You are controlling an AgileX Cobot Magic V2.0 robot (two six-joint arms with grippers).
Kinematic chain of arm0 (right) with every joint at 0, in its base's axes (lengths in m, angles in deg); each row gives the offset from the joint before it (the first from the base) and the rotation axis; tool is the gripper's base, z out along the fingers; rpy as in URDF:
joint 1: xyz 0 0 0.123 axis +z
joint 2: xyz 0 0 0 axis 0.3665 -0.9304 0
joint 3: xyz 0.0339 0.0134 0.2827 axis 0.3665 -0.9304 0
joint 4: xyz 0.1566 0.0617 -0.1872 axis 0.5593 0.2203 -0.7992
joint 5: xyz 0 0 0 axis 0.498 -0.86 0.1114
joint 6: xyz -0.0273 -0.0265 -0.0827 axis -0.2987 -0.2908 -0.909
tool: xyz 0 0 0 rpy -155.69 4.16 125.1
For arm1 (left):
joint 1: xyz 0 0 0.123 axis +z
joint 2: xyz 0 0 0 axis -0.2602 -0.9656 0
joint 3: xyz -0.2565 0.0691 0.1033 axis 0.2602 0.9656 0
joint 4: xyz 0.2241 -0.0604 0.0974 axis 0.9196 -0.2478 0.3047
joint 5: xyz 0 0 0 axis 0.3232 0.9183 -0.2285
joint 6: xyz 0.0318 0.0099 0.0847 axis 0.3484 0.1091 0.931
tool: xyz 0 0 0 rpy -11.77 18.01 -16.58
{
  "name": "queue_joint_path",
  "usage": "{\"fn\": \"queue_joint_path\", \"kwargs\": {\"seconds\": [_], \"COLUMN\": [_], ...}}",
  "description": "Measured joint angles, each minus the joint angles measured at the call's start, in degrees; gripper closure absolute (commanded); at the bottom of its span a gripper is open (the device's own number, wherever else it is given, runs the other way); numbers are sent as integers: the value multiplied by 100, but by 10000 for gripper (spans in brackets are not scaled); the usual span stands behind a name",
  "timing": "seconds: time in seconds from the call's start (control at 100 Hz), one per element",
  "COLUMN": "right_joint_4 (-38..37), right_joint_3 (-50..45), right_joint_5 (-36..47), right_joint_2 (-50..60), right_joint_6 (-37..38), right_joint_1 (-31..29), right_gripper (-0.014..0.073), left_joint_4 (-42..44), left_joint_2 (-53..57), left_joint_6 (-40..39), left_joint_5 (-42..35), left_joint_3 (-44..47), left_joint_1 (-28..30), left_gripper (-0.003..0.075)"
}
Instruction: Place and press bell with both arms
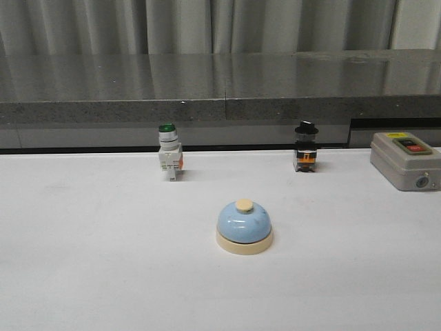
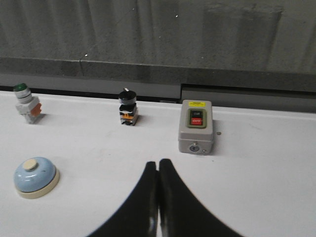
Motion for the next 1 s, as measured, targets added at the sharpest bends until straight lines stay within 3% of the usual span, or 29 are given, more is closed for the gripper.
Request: {"fn": "queue_joint_path", "kwargs": {"seconds": [0.24, 0.66, 1.0], "right_joint_4": [-12, -67, -80], "right_joint_3": [-856, -1725, -1779], "right_joint_5": [389, 1441, 1629], "right_joint_2": [888, 899, 899], "right_joint_6": [24, 47, 58], "right_joint_1": [-177, -211, -211], "right_gripper": [654, 654, 654], "left_joint_4": [0, 0, 0], "left_joint_2": [0, 0, 0], "left_joint_6": [0, 0, 0], "left_joint_5": [0, -4, -4], "left_joint_3": [0, 0, 0], "left_joint_1": [0, 0, 0], "left_gripper": [740, 739, 740]}}
